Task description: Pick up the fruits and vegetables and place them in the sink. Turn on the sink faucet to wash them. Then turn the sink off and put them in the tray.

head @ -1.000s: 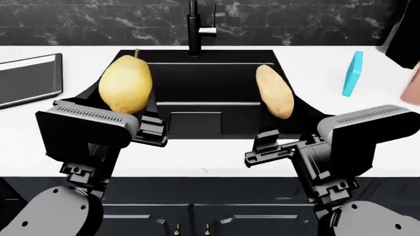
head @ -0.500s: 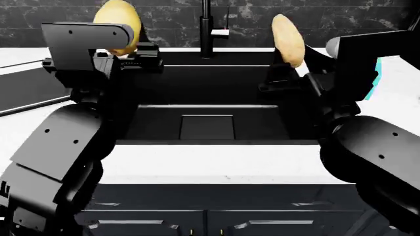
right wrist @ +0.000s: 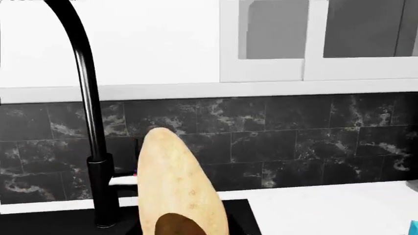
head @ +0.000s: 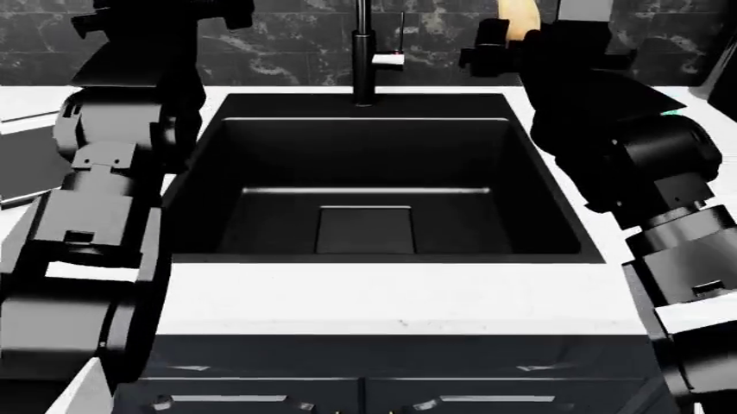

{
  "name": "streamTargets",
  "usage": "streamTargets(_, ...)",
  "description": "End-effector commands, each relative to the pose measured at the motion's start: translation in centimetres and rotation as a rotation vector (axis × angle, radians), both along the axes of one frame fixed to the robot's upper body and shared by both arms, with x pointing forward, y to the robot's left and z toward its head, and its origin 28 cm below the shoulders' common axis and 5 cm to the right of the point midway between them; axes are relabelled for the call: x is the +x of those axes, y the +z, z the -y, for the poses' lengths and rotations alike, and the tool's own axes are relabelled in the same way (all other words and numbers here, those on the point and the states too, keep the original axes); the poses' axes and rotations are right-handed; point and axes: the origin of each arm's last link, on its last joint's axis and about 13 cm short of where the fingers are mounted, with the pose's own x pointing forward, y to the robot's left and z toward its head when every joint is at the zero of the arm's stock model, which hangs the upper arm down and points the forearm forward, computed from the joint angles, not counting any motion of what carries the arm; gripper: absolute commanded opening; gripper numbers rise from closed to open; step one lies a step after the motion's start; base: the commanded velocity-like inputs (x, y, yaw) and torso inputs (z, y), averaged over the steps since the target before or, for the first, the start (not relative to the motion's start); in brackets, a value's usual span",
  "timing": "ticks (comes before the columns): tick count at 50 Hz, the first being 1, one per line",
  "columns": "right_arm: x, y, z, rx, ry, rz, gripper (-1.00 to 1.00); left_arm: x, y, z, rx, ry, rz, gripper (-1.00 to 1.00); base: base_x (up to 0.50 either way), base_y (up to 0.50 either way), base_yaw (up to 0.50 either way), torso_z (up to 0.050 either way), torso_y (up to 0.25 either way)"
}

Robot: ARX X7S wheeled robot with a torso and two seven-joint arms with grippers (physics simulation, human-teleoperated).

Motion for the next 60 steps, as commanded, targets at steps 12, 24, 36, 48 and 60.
streamTargets(12, 1.26, 0.26, -0.34, -0.02, -0.053, -0.031, -1.0, 0.52, 0.55, -0.58, -0.024, 0.044, -0.04, -1.0, 0.5, 0.13, 0.0, 0.0, 0.001)
streamTargets(24, 1.16, 0.32, -0.17, -0.021, -0.067, -0.026, -1.0, 0.54, 0.59, -0.55, -0.019, 0.047, -0.028, -1.0, 0.5, 0.03, 0.0, 0.0, 0.002)
streamTargets(36, 1.07, 0.18, -0.17, -0.015, -0.063, -0.024, -1.0, 0.55, 0.59, -0.49, -0.015, 0.047, -0.024, -1.0, 0.5, 0.0, 0.0, 0.0, 0.002)
streamTargets(48, 0.99, 0.29, -0.22, -0.021, -0.065, -0.02, -1.0, 0.53, 0.67, -0.65, -0.017, 0.051, -0.024, -1.0, 0.5, 0.0, 0.0, 0.0, 0.001)
streamTargets(60, 0.65, 0.55, 0.06, -0.031, 0.007, -0.007, -1.0, 0.62, 0.11, -0.56, 0.003, 0.008, -0.015, -1.0, 0.5, 0.0, 0.0, 0.0, 0.001)
